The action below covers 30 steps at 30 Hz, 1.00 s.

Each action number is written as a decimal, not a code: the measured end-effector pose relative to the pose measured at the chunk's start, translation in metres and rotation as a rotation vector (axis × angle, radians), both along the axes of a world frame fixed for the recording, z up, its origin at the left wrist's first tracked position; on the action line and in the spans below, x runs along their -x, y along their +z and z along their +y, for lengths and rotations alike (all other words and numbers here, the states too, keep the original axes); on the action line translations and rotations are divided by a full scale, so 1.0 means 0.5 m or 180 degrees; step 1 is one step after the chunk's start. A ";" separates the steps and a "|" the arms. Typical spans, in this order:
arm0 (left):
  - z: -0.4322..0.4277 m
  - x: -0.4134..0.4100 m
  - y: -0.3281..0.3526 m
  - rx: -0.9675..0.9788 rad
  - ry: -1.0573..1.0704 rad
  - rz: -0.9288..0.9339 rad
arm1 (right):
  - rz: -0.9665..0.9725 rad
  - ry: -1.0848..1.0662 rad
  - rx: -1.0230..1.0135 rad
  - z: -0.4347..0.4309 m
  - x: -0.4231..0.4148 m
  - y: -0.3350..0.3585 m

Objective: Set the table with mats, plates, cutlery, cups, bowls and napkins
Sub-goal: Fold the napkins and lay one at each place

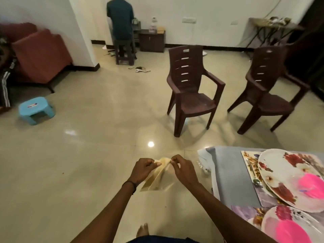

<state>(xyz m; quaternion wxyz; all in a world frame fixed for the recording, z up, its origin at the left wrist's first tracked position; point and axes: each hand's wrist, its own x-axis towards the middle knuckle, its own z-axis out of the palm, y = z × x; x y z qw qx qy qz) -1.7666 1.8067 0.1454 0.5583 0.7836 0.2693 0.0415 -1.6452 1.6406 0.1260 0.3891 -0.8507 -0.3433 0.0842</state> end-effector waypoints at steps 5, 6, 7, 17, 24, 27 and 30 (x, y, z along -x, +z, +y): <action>0.088 -0.145 0.005 -0.0086 -0.0540 -0.0138 | 0.0357 -0.0831 -0.0119 0.043 -0.097 0.033; 0.098 -0.164 0.006 -0.0131 -0.0560 -0.0146 | 0.0376 -0.0939 -0.0174 0.045 -0.106 0.040; 0.105 -0.199 -0.002 -0.0104 -0.0694 -0.0142 | 0.0385 -0.1120 -0.0181 0.040 -0.121 0.036; 0.087 -0.579 -0.044 0.0058 -0.1764 0.0032 | 0.0518 -0.2238 -0.0052 -0.018 -0.355 -0.059; 0.071 -0.833 -0.015 -0.0335 -0.1982 -0.0116 | 0.0661 -0.2697 0.0066 -0.062 -0.510 -0.073; 0.055 -0.940 -0.023 -0.0561 -0.2235 -0.0166 | 0.0677 -0.3000 0.0129 -0.096 -0.570 -0.073; 0.028 -1.010 -0.042 -0.0694 -0.2358 -0.0267 | 0.0736 -0.3310 0.0156 -0.117 -0.589 -0.073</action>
